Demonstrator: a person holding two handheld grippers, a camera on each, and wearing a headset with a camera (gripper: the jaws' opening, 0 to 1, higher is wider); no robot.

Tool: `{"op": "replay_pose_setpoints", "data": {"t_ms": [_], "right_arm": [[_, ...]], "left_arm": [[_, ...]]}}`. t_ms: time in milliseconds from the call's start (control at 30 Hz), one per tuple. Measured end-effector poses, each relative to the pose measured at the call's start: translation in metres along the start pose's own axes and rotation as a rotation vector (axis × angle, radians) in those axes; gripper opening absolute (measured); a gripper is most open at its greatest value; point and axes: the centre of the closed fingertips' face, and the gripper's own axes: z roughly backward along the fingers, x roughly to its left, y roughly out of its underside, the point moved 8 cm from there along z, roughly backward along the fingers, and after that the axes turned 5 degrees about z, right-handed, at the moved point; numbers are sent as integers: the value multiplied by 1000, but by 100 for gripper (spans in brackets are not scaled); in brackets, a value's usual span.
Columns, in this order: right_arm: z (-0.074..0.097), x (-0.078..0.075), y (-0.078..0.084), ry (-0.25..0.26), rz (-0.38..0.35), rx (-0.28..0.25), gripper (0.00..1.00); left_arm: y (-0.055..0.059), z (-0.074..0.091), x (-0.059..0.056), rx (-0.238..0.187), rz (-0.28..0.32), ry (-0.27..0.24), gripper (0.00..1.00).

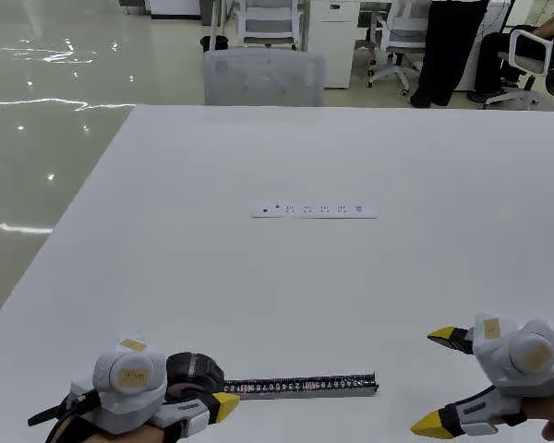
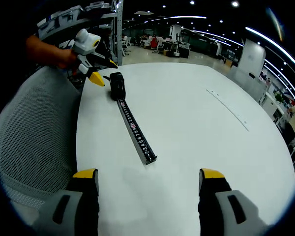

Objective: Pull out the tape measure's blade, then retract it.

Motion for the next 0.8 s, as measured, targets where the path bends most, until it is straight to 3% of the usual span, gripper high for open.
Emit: {"op": "replay_pose_setpoints", "data": {"t_ms": [33,67,100,200,367,633,800], "right_arm": [[-4,-1,-2,-12,8,5,84],[-7,-2,-4,-26,16,9,83],[-10,-3,-7,-42,28,16,82],[-18,-7,-13,-64,61,28,79],[-32,-13,-21,-123,122,59,76],[-51,-16,-24,-231,202,115,66],[-63,-17,-20,-268,275,172,59]], "left_arm": [[-4,0,1,-78,22,-31,100],[-5,1,1,-106,53,-41,100],[-2,1,-1,-86,73,-33,100],[2,-1,-2,-100,68,-37,100],[11,-3,4,-87,47,-60,100],[5,-7,7,-152,60,-64,100],[7,-12,3,-148,55,-42,100]]}}
